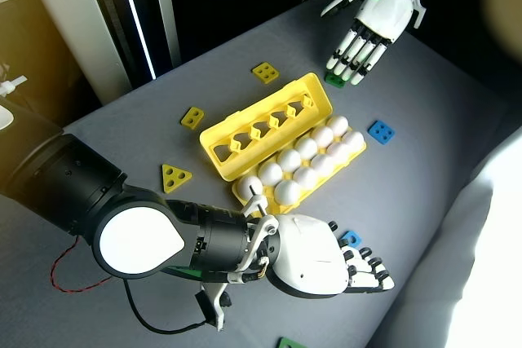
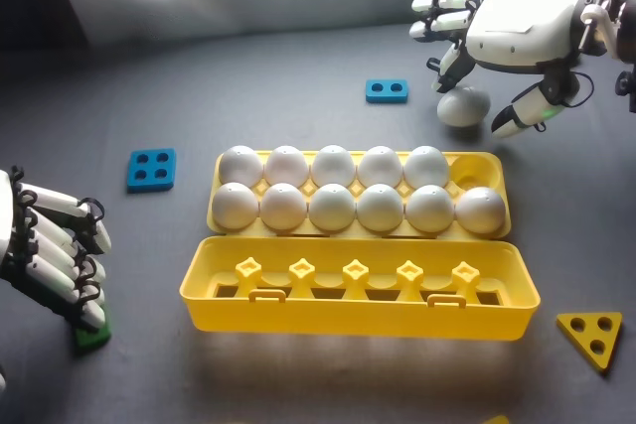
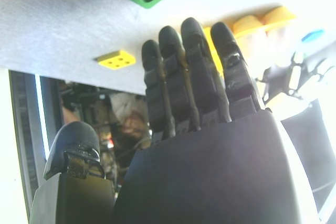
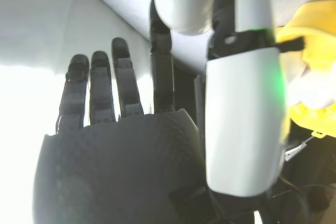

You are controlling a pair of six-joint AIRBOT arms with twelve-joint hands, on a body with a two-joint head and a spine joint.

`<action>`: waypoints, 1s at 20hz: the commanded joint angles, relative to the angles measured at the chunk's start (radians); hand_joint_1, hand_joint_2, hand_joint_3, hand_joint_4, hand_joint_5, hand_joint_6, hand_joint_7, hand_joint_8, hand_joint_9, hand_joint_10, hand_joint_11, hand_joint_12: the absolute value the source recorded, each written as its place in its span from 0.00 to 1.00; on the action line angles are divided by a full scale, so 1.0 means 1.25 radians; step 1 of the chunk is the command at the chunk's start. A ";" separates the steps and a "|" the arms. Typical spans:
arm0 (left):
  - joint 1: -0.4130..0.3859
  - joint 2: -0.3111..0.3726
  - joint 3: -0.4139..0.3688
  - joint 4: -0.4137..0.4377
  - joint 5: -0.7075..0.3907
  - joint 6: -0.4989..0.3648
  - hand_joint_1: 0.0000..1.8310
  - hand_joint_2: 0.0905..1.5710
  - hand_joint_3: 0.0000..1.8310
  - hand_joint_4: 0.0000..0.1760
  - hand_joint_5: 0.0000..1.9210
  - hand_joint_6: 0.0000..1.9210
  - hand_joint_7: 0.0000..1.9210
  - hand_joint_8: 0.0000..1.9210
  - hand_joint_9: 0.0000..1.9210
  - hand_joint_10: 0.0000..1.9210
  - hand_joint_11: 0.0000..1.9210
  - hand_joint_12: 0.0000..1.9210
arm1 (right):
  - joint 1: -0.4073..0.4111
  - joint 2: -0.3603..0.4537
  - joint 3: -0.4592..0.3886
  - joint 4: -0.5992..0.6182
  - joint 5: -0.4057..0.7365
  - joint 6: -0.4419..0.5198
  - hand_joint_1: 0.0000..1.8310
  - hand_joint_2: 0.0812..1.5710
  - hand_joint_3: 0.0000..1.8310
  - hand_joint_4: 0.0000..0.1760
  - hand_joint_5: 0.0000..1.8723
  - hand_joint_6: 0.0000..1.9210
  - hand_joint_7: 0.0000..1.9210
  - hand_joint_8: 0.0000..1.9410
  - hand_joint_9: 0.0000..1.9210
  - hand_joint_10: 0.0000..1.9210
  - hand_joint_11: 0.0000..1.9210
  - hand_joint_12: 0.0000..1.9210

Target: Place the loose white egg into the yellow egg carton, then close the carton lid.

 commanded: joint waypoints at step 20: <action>-0.005 0.011 0.002 -0.050 -0.039 -0.004 0.00 0.74 0.00 0.00 0.28 0.00 0.30 0.00 0.26 0.00 0.00 0.38 | 0.011 0.011 0.005 0.022 0.025 -0.016 0.49 0.54 0.00 0.78 0.47 0.00 0.14 0.00 0.03 0.00 0.00 0.00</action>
